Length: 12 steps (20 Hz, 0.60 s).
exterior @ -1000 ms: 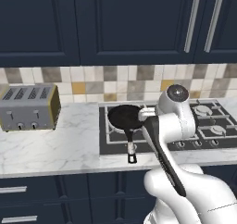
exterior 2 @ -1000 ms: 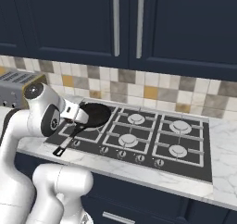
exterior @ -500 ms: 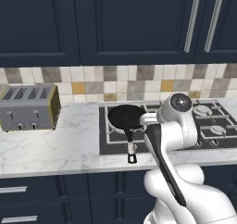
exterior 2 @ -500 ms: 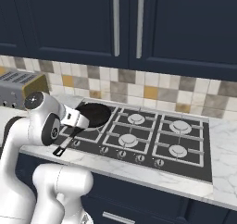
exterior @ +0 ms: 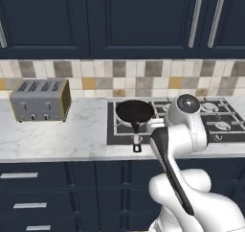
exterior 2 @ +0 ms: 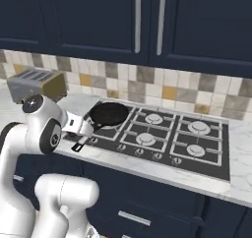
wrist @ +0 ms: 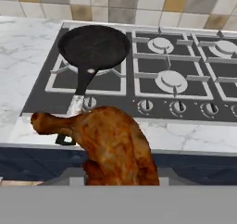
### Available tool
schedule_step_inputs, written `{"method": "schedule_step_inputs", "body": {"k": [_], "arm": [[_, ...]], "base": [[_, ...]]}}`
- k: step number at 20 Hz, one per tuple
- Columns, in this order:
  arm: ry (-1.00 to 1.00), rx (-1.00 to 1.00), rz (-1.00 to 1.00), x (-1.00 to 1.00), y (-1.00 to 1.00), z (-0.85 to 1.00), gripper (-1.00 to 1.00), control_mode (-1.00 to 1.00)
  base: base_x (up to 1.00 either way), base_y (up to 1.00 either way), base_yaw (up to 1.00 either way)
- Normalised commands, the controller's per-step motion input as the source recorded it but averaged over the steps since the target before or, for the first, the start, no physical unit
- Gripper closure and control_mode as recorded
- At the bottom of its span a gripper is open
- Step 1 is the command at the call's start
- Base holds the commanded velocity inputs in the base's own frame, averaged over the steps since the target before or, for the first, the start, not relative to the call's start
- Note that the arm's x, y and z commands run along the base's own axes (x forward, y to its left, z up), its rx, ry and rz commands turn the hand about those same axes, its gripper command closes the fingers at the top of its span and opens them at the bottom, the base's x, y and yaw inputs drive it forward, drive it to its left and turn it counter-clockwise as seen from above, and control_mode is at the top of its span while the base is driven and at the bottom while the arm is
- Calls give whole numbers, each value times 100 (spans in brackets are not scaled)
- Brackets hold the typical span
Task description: Take the chicken drumsticks from the pan and place one on each plate on the dining counter.
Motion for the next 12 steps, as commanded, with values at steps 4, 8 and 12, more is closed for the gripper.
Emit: {"method": "schedule_step_inputs", "body": {"k": [4,8,12], "arm": [[0,0,0,0,0,0,100,100],[0,0,0,0,0,0,100,100],[0,0,0,0,0,0,100,100]], "base": [[-42,21,76],[-27,11,100],[-24,3,100]]}}
